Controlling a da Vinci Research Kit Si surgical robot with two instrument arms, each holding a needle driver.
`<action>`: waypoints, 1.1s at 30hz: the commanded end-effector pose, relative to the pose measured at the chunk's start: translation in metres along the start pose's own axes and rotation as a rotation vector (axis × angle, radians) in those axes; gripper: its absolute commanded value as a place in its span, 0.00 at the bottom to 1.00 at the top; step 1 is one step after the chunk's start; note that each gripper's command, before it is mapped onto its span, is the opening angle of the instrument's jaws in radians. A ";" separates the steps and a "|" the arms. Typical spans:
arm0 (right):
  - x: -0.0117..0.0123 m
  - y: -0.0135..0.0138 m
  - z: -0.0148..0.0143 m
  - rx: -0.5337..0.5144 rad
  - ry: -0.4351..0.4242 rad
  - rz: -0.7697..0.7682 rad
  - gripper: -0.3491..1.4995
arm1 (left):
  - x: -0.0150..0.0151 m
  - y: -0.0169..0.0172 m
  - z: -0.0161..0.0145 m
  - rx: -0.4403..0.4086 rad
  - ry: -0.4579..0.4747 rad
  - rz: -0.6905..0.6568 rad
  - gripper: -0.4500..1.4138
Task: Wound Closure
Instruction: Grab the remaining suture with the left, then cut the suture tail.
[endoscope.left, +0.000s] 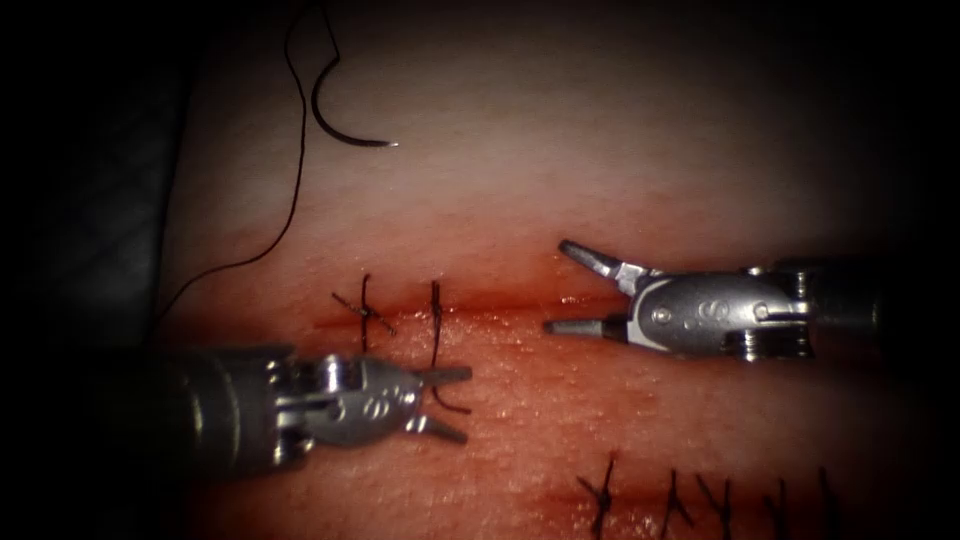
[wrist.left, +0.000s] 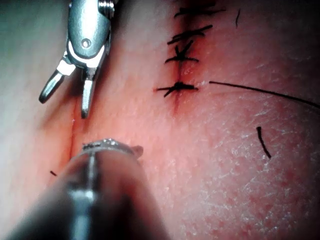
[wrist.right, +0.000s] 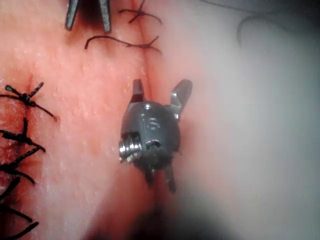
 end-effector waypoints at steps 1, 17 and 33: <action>-0.0001 -0.0004 0.0010 -0.002 0.002 -0.001 0.95 | 0.0001 0.0000 0.0013 -0.009 -0.017 0.003 0.34; 0.0000 -0.0012 0.0008 0.001 0.002 -0.007 0.95 | -0.0014 -0.0002 0.0036 -0.040 -0.063 0.005 0.00; -0.0004 -0.0052 0.0061 0.083 0.254 -0.055 0.95 | -0.0017 -0.0031 -0.0015 0.053 0.101 0.143 0.00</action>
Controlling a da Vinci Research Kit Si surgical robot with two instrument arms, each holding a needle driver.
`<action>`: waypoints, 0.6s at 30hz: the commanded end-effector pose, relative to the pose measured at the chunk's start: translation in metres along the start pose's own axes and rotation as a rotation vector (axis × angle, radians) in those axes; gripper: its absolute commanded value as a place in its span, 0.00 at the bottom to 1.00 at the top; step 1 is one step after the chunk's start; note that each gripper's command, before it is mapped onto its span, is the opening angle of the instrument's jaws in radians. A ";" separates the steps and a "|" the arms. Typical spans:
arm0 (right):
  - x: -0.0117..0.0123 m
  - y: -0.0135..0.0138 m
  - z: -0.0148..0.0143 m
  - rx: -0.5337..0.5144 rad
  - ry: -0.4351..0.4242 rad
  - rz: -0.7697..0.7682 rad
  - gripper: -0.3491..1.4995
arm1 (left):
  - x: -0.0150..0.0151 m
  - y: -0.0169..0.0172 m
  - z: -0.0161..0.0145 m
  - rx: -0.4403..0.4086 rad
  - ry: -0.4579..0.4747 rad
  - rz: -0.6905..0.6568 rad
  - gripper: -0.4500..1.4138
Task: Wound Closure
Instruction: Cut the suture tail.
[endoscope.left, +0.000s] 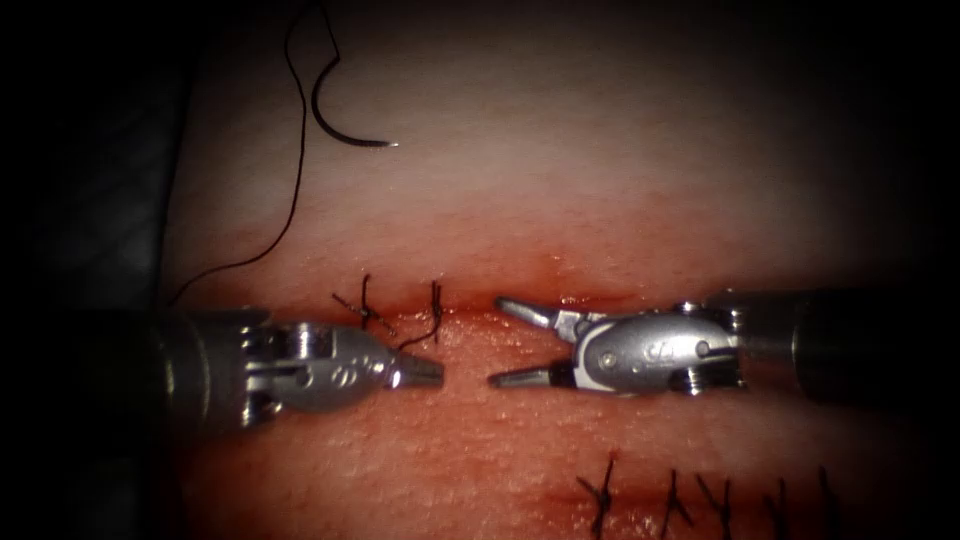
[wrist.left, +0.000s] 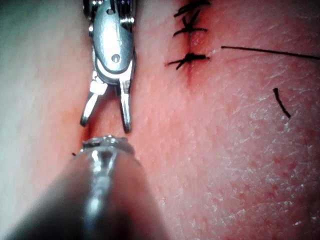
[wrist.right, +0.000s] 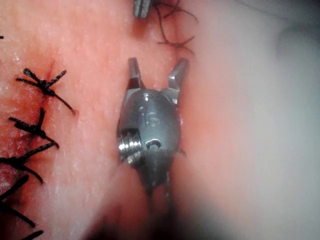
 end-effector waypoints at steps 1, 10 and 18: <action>0.0002 -0.0003 0.0016 -0.010 0.028 -0.002 0.95 | 0.0005 -0.0006 0.0002 0.017 0.033 0.013 0.00; 0.0012 -0.0004 0.0040 -0.065 0.141 -0.010 0.92 | 0.0015 -0.0003 -0.0008 0.010 0.186 0.046 0.00; 0.0020 0.0001 0.0060 -0.096 0.195 -0.006 0.91 | 0.0015 0.0002 -0.0010 0.007 0.190 0.049 0.00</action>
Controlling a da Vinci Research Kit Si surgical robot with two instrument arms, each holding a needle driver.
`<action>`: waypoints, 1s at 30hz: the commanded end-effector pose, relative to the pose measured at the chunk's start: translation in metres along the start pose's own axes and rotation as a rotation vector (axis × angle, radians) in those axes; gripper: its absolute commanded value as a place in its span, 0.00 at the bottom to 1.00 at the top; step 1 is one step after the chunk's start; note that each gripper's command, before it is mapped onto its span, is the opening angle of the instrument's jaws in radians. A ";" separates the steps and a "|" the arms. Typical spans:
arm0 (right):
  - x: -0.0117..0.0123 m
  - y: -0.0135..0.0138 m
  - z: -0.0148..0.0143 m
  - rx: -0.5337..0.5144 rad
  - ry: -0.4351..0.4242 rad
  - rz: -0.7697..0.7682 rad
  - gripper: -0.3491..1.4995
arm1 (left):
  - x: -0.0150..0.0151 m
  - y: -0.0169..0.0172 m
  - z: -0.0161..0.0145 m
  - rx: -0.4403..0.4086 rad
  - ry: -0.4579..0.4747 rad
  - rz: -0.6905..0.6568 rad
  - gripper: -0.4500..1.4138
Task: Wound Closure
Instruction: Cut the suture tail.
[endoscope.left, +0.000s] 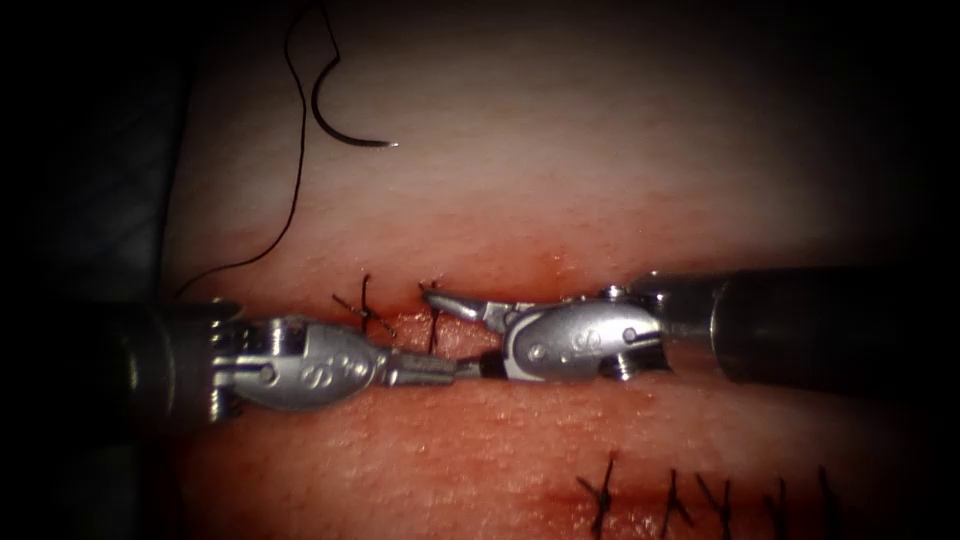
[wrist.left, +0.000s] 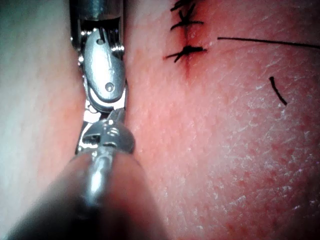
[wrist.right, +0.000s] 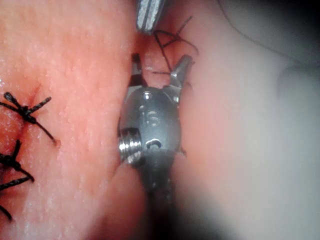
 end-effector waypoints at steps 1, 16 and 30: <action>-0.0003 -0.0001 0.0011 -0.006 0.020 -0.001 0.91 | 0.0000 -0.0002 0.0006 0.000 0.001 0.000 0.00; 0.0009 -0.0008 0.0040 -0.015 0.059 -0.021 0.91 | 0.0006 -0.0002 0.0011 -0.002 0.009 -0.003 0.00; 0.0003 -0.0011 0.0052 0.047 0.077 -0.061 0.00 | 0.0008 0.0008 0.0013 -0.004 0.016 0.004 0.00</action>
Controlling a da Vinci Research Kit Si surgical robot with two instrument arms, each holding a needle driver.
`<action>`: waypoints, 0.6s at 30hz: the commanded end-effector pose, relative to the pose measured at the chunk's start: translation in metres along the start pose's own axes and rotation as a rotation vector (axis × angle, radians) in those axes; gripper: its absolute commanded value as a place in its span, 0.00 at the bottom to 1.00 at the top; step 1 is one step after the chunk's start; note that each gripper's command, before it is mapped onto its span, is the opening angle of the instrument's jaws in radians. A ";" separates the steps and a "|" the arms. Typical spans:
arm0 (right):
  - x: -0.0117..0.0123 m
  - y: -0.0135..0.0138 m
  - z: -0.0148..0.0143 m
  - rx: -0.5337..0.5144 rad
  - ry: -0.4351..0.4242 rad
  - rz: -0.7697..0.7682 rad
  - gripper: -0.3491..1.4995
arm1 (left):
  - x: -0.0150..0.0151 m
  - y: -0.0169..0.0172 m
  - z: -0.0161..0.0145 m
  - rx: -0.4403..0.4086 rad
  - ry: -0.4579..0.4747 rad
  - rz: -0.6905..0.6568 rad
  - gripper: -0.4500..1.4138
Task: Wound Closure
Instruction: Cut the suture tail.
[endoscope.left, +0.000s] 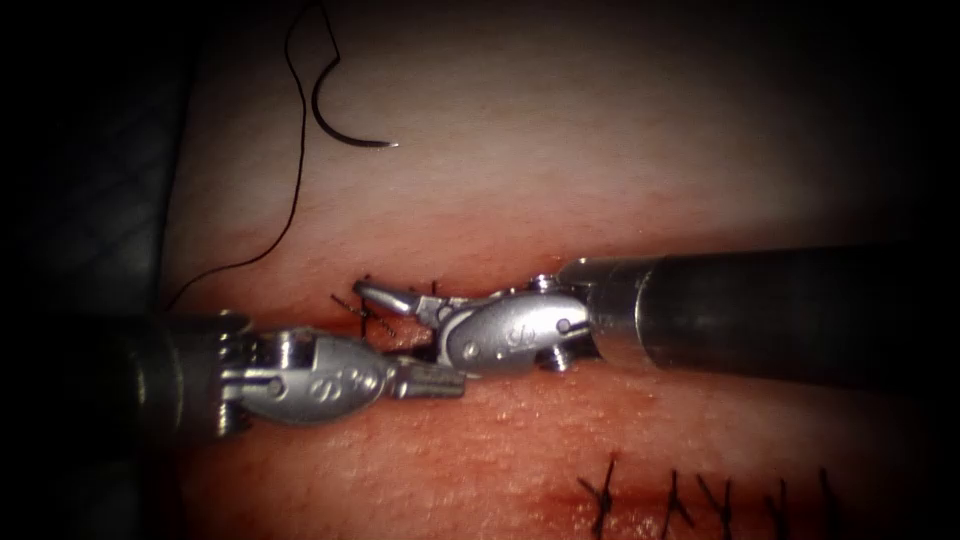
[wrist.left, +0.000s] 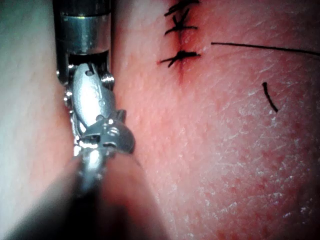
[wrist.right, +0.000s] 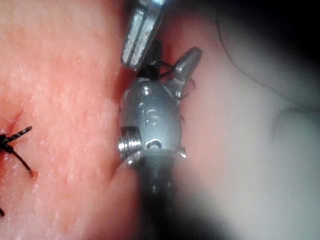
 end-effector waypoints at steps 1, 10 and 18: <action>-0.0004 0.0001 0.0007 0.006 0.008 -0.018 0.00 | -0.0001 -0.0001 0.0007 -0.001 0.003 0.002 0.00; 0.0013 0.0018 -0.0043 0.000 -0.061 0.009 0.95 | 0.0007 0.0007 0.0003 0.005 0.025 0.001 0.00; 0.0031 0.0089 -0.0182 -0.124 -0.138 -0.021 0.96 | 0.0051 0.0013 0.0067 0.021 0.165 0.031 0.00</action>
